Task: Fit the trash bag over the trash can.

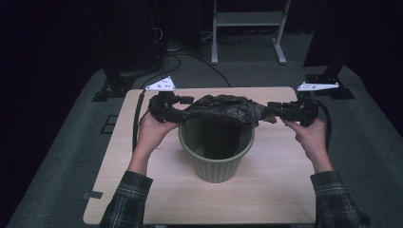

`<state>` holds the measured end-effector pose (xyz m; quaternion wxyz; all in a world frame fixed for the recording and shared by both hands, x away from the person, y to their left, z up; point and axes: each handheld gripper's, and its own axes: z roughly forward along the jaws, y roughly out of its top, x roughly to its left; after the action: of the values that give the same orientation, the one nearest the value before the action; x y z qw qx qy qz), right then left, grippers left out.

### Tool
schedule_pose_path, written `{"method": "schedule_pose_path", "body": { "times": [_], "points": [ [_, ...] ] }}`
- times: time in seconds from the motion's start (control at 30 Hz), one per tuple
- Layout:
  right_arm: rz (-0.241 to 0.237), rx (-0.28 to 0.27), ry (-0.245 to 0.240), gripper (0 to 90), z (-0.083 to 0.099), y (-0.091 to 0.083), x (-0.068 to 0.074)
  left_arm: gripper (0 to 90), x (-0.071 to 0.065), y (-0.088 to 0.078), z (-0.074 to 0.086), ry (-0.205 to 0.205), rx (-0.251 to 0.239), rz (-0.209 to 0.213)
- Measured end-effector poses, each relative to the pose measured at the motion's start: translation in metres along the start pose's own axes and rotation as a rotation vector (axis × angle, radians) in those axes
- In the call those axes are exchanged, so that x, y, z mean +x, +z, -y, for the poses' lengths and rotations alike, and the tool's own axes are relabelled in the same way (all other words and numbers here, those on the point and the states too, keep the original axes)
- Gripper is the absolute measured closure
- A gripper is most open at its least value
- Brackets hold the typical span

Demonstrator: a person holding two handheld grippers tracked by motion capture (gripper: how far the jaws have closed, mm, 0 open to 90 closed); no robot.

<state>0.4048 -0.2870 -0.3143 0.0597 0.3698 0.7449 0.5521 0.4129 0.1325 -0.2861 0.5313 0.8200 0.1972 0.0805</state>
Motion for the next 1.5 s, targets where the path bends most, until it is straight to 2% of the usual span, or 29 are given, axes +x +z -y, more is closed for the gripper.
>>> {"method": "schedule_pose_path", "body": {
  "times": [0.07, 0.13, 0.17, 0.23, 0.27, 0.3, 0.5, 0.57, 0.67, 0.73, 0.8, 0.83, 0.9, 0.97, 1.03, 1.13, 1.27, 1.33, 1.4, 1.5],
  "points": [
    [-0.016, -0.006, 0.0, 52.7, 0.001, -0.001, 0.0, 35.4, 0.0, 0.006, 0.001, 0.037, 0.04, -0.023],
    [-0.021, -0.008, -0.008, 52.6, 0.003, -0.002, 0.001, 51.2, 0.001, 0.009, 0.003, 0.063, 0.073, -0.018],
    [-0.026, -0.013, -0.006, 52.5, 0.004, -0.002, 0.001, 63.7, 0.0, 0.01, 0.003, 0.073, 0.076, -0.011],
    [-0.04, -0.025, -0.008, 52.4, 0.005, -0.004, 0.002, 79.3, -0.001, 0.01, 0.003, 0.084, 0.087, -0.008],
    [-0.044, -0.029, -0.012, 51.7, 0.005, -0.006, 0.003, 87.4, -0.002, 0.008, 0.004, 0.088, 0.071, 0.001],
    [-0.05, -0.037, -0.015, 51.0, 0.006, -0.008, 0.005, 89.7, -0.003, 0.006, 0.004, 0.082, 0.054, 0.007],
    [-0.132, -0.104, -0.053, 44.9, 0.011, -0.029, 0.018, 89.8, -0.012, -0.014, 0.01, 0.041, -0.022, 0.068],
    [-0.189, -0.143, -0.068, 41.6, 0.012, -0.035, 0.023, 89.7, -0.016, -0.022, 0.013, 0.037, -0.043, 0.083],
    [-0.25, -0.156, -0.107, 36.9, 0.012, -0.037, 0.032, 89.7, -0.021, -0.03, 0.015, 0.037, -0.062, 0.089],
    [-0.231, -0.129, -0.143, 36.5, 0.012, -0.031, 0.038, 89.7, -0.023, -0.032, 0.016, 0.04, -0.06, 0.087],
    [-0.168, -0.103, -0.161, 36.9, 0.01, -0.021, 0.039, 89.7, -0.025, -0.033, 0.016, 0.046, -0.055, 0.087],
    [-0.146, -0.119, -0.172, 39.1, 0.009, -0.019, 0.039, 89.7, -0.025, -0.034, 0.016, 0.046, -0.055, 0.087],
    [-0.156, -0.155, -0.171, 52.7, 0.007, -0.017, 0.036, 89.7, -0.027, -0.035, 0.016, 0.047, -0.062, 0.092],
    [-0.16, -0.153, -0.171, 74.4, 0.007, -0.016, 0.037, 89.7, -0.029, -0.037, 0.018, 0.048, -0.064, 0.094],
    [-0.176, -0.145, -0.18, 84.1, 0.011, -0.017, 0.041, 89.7, -0.034, -0.043, 0.023, 0.042, -0.073, 0.107],
    [-0.209, -0.121, -0.206, 89.9, 0.025, -0.022, 0.054, 89.8, -0.047, -0.051, 0.037, 0.035, -0.077, 0.117],
    [-0.232, -0.072, -0.23, 90.0, 0.046, -0.027, 0.071, 89.8, -0.063, -0.064, 0.061, 0.025, -0.098, 0.115],
    [-0.249, -0.056, -0.223, 90.0, 0.055, -0.029, 0.077, 89.8, -0.07, -0.069, 0.072, 0.012, -0.119, 0.13],
    [-0.26, -0.038, -0.219, 90.0, 0.064, -0.03, 0.081, 89.8, -0.076, -0.073, 0.082, 0.002, -0.119, 0.132],
    [-0.251, 0.031, -0.206, 90.0, 0.082, -0.026, 0.082, 89.8, -0.081, -0.074, 0.1, -0.019, -0.105, 0.141]
  ]
}}
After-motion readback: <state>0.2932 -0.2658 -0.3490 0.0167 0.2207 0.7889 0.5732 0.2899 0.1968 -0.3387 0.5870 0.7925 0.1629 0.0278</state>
